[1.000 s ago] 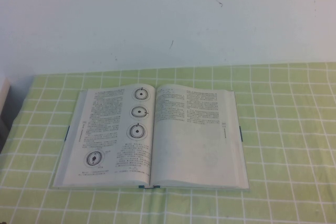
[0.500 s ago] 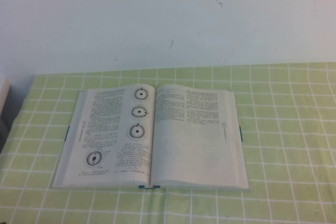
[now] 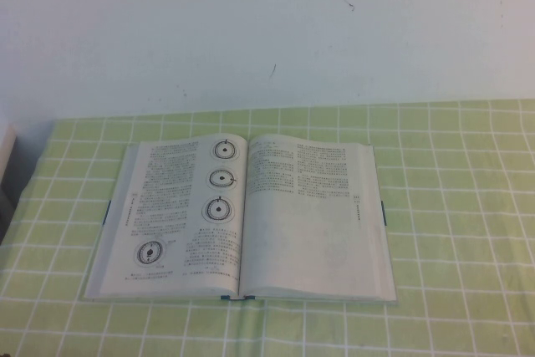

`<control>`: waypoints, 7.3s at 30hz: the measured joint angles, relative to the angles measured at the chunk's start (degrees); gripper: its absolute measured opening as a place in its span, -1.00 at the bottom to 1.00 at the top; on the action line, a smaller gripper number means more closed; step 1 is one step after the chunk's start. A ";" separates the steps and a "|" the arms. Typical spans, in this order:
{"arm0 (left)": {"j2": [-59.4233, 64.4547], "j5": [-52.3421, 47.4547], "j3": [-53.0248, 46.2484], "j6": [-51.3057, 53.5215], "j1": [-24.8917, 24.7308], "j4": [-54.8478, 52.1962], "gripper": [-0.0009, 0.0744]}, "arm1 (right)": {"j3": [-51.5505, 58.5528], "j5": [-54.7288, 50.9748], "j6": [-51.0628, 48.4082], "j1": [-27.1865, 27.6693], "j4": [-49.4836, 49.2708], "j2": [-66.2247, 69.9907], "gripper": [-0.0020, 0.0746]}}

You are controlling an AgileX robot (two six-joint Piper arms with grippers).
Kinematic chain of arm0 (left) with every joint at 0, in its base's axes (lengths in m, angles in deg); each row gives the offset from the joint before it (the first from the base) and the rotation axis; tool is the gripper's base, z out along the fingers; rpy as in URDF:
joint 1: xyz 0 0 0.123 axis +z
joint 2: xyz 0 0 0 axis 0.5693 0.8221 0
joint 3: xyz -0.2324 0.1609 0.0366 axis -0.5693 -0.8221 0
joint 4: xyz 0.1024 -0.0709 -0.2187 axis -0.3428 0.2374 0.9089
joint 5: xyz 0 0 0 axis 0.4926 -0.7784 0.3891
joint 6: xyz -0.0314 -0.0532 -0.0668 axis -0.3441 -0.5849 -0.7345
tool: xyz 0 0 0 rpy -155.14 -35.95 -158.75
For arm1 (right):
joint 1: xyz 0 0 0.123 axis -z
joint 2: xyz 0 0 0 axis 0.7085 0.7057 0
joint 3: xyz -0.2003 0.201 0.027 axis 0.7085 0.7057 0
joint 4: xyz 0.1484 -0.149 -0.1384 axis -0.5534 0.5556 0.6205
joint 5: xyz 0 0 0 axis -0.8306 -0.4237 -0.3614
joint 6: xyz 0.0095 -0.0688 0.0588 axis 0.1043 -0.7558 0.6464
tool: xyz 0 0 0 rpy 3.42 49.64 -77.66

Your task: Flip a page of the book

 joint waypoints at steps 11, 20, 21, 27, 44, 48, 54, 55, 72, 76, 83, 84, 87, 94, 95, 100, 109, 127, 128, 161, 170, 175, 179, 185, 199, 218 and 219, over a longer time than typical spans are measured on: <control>0.00 0.00 0.00 -0.15 0.00 0.00 -0.99 | 0.00 0.00 0.00 0.00 0.00 0.00 -0.96; 0.00 0.00 0.00 -0.15 0.00 0.00 -0.99 | 0.00 0.00 0.00 0.00 0.00 0.00 -0.96; 0.00 0.00 0.00 -0.15 0.00 0.00 -0.99 | 0.00 0.00 0.00 0.00 0.00 0.00 -0.96; 0.00 0.00 0.00 -0.15 0.00 0.00 -0.99 | 0.00 0.00 0.00 0.00 0.00 0.00 -0.96; 0.00 0.00 0.00 -0.02 0.00 0.00 -0.99 | 0.00 0.00 0.00 0.00 0.00 0.00 -0.96; 0.00 0.00 0.00 -0.02 0.00 0.00 -0.99 | 0.00 0.00 0.00 0.00 0.00 0.00 -0.96; 0.00 0.00 0.00 -0.02 0.00 0.00 -0.99 | 0.00 0.00 0.00 0.00 0.00 0.00 -0.96; 0.00 0.00 0.00 -0.02 0.00 0.00 -0.99 | 0.00 0.00 0.00 0.00 0.00 0.00 -0.96; 0.00 0.00 0.00 -0.02 0.00 0.00 -0.99 | 0.00 0.00 0.00 0.00 0.00 0.00 -0.96; 0.00 0.00 0.00 -0.19 0.00 0.00 -0.99 | 0.00 0.00 0.00 0.00 0.00 0.00 -0.96; 0.00 0.00 0.00 -0.19 0.00 0.00 -0.99 | 0.00 0.00 0.00 0.00 0.00 0.00 -0.96; 0.00 0.00 0.00 -0.19 0.00 0.00 -0.99 | 0.00 0.00 0.00 0.00 0.00 0.00 -0.96; 0.00 0.00 0.00 -0.19 0.00 0.00 -0.99 | 0.00 0.00 0.00 0.00 0.00 0.00 -0.96; 0.00 -0.11 0.00 0.00 0.00 -0.62 -0.99 | 0.00 0.00 0.00 0.00 0.00 0.00 -0.96; 0.00 -0.11 0.00 0.00 0.00 -0.76 -0.99 | 0.00 0.00 0.00 0.00 0.00 0.00 -0.96; 0.00 -0.11 0.00 0.00 0.00 -1.13 -0.99 | 0.00 0.00 0.00 0.00 0.00 0.00 -0.96; 0.00 -0.11 0.00 0.16 0.00 -1.26 -0.99 | 0.00 0.00 0.00 0.00 0.00 0.00 -0.96; 0.00 -0.11 0.00 0.16 0.00 -1.26 -0.99 | 0.00 0.00 0.00 0.00 0.00 0.00 -0.96; 0.00 -0.11 0.00 0.16 0.00 -1.26 -0.99 | 0.00 0.00 0.00 0.00 0.00 0.00 -0.96; 0.00 0.17 0.00 0.16 0.00 -1.15 -0.99 | 0.00 0.00 0.00 0.00 0.00 0.00 -0.96; 0.00 0.27 0.00 0.26 0.00 -1.05 -0.99 | 0.00 0.00 0.00 0.00 0.00 0.00 -0.96; 0.00 0.27 0.00 0.26 0.00 -1.05 -0.99 | 0.00 0.00 0.00 0.00 0.00 0.00 -0.96; 0.00 0.27 0.00 0.26 0.00 -1.05 -0.99 | 0.00 0.00 0.00 0.00 0.00 0.00 -0.96; 0.00 0.54 0.00 0.26 0.00 -1.05 -0.99 | 0.00 0.00 0.00 0.00 0.00 0.00 -0.96; 0.00 25.99 -0.30 0.26 0.00 0.00 -0.99 | 0.48 30.25 -0.15 0.00 0.00 0.00 -0.96; -0.15 42.58 -0.17 -2.44 0.00 0.00 -0.99 | 0.24 48.30 1.33 0.00 -1.91 0.00 -0.96; -0.14 39.32 0.63 -3.21 0.00 0.00 -0.99 | -0.42 45.96 1.11 0.00 -1.91 0.00 -0.96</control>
